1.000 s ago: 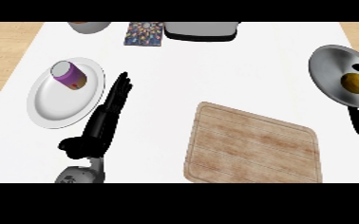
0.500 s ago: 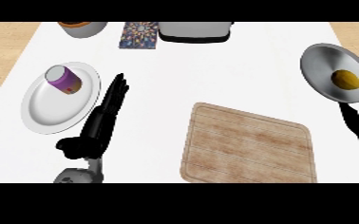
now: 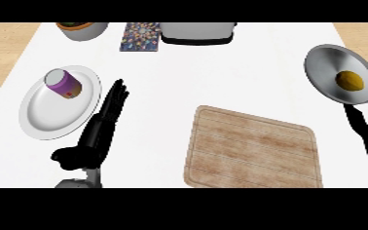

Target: Pick the lemon from the cutting board and place it in the pan

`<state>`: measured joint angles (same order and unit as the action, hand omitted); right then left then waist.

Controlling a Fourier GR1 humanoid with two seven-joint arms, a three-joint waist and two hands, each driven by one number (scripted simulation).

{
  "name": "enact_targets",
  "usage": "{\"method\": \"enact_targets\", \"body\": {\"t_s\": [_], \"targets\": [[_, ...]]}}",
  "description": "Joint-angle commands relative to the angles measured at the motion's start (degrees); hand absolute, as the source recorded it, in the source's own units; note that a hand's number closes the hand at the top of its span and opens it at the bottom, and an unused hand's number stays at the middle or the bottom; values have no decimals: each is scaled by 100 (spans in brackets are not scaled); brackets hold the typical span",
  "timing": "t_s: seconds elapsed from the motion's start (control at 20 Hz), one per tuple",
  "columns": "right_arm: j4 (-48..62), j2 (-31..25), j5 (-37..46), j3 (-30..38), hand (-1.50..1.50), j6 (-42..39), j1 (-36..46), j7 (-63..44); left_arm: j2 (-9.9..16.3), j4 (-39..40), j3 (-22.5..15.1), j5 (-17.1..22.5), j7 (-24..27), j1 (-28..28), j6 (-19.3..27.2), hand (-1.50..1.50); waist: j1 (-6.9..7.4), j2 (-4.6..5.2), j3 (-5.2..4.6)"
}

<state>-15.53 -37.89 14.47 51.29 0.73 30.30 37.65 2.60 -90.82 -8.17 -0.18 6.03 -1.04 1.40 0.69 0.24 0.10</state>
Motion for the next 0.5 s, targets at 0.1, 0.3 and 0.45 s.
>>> {"method": "enact_targets", "body": {"t_s": [0.1,0.3,0.45], "targets": [[-123,111,-296,-367,-150,48,-237,110,-70,1,55,-46,-192,-186,24,0,-13,-3,-2],[-385,248,-370,-687,-150,-30,-508,93,31,4,83,-24,65,24,-165,0,-35,-16,-7],[-854,476,-501,-932,-150,230,-566,-213,-48,446,266,-40,141,-347,-92,0,-72,-24,-12]]}}
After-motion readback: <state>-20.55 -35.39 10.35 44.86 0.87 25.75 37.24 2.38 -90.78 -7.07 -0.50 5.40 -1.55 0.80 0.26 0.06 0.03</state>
